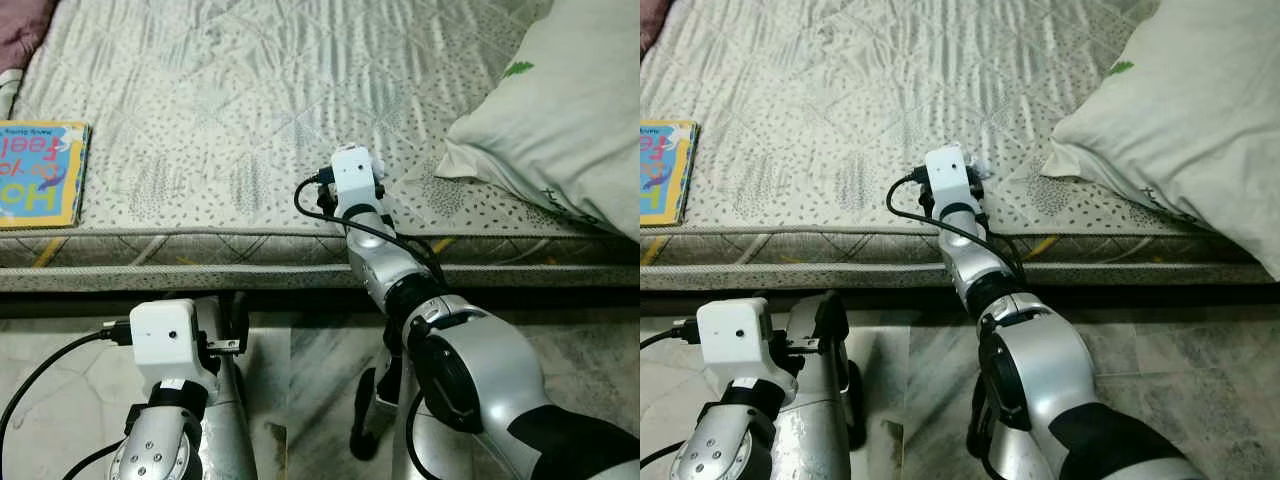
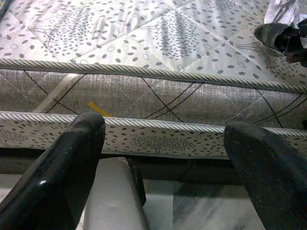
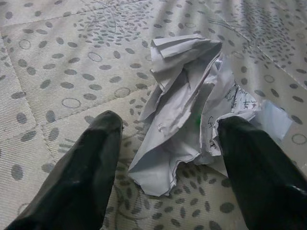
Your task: Clean up the room
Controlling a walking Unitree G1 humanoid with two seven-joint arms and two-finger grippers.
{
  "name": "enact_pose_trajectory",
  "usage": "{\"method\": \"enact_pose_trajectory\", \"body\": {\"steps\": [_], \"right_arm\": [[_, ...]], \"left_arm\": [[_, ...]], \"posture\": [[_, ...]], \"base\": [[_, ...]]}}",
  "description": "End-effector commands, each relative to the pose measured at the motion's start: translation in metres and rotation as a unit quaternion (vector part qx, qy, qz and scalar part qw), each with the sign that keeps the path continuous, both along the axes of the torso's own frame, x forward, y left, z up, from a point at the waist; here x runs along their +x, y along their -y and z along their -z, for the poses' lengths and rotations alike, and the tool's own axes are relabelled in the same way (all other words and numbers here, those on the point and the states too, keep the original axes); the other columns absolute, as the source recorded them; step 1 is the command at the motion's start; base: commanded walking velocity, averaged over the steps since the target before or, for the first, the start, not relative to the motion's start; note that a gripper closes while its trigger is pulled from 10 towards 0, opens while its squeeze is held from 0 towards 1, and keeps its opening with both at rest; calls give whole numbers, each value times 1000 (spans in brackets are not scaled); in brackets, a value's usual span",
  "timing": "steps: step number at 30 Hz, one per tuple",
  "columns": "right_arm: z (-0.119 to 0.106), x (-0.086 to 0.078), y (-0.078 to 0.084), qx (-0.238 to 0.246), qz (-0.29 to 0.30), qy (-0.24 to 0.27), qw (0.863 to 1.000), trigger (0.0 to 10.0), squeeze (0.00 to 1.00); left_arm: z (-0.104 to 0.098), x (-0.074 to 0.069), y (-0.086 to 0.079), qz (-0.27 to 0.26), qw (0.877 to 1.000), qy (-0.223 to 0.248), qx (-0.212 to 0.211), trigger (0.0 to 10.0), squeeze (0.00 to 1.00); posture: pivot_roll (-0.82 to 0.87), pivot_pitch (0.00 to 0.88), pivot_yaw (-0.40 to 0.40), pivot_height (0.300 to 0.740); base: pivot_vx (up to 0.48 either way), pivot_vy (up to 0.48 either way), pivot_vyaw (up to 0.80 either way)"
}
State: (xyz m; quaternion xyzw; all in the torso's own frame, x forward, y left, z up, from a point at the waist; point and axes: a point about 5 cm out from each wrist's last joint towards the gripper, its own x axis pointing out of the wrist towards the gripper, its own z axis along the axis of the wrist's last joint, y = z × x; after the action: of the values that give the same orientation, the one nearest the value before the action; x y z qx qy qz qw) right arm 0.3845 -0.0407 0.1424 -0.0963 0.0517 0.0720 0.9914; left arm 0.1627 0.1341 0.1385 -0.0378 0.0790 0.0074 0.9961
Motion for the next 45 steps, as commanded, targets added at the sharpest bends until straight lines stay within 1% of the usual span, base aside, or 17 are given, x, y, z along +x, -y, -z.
{"method": "enact_pose_trajectory", "body": {"steps": [1, 8, 15, 19, 27, 31, 32, 34, 35, 36, 38, 39, 40, 43, 44, 45], "right_arm": [[10, -4, -1, 5, 2, -20, 1000, 0, 0], [13, -5, 2, 3, 6, -25, 1000, 0, 0], [14, -5, 2, 3, 4, -27, 1000, 0, 0], [15, -5, 2, 3, 1, -27, 1000, 0, 0], [15, -4, 8, -1, 4, -29, 1000, 0, 0], [12, -2, 10, 2, 1, -26, 1000, 0, 0], [11, -1, 10, 0, -1, -24, 1000, 0, 0], [7, 1, 12, -5, -9, -20, 1000, 0, 0], [7, 1, 12, -5, -9, -20, 1000, 0, 0], [6, 2, 13, -11, -14, -18, 1000, 0, 0], [6, 2, 13, -15, -18, -16, 1000, 0, 0], [6, 2, 14, -14, -19, -17, 1000, 0, 0], [6, 3, 16, -21, -25, -16, 999, 0, 0], [5, 3, 19, -25, -35, -16, 999, 0, 0], [5, 4, 21, -33, -45, -14, 998, 0, 0], [4, 5, 23, -39, -51, -11, 998, 0, 0]], "left_arm": [[1, -3, -2, -6, 1000, -7, 0, 10000, 0], [1, -2, -3, -7, 1000, -7, 0, 10000, 0], [1, -2, -4, -8, 1000, -8, 0, 10000, 0], [1, 0, -4, -7, 1000, -7, 0, 10000, 0], [2, 6, -3, -6, 1000, -1, 0, 10000, 0], [1, 15, -5, -6, 1000, 11, 2, 10000, 0], [1, 18, -6, -6, 1000, 15, 3, 10000, 0], [-1, 30, -8, -7, 1000, 30, 5, 10000, 0], [-1, 30, -8, -7, 1000, 30, 5, 10000, 0], [-1, 37, -9, -6, 999, 37, 6, 10000, 0], [-1, 41, -9, -6, 999, 40, 7, 10000, 0], [-1, 44, -9, -7, 999, 44, 7, 10000, 0], [-2, 50, -10, -6, 999, 53, 7, 10000, 0], [-4, 60, -10, -3, 998, 66, 10, 10000, 0], [-5, 70, -11, -1, 997, 77, 12, 10000, 0], [-7, 76, -12, 0, 996, 85, 13, 10000, 0]], "posture": [[204, 342, -39, 521], [205, 341, -38, 521], [205, 341, -38, 521], [200, 335, -37, 521], [196, 314, -42, 521], [192, 289, -45, 521], [187, 267, -47, 521], [175, 230, -50, 521], [175, 230, -50, 521], [170, 208, -51, 521], [170, 208, -51, 521], [164, 181, -52, 521], [159, 153, -54, 521], [152, 108, -54, 521], [143, 70, -51, 521], [135, 50, -49, 521]], "base": [[0, 0, 0], [0, 0, 0], [0, 0, 0], [0, 0, 0], [0, 0, 0], [0, 0, 0], [0, 0, 0], [0, 0, 0], [0, 0, 0], [0, 0, 0], [0, 0, 0], [0, 0, 0], [0, 0, 0], [0, 0, 0], [0, 0, 0], [0, 0, 0]]}}
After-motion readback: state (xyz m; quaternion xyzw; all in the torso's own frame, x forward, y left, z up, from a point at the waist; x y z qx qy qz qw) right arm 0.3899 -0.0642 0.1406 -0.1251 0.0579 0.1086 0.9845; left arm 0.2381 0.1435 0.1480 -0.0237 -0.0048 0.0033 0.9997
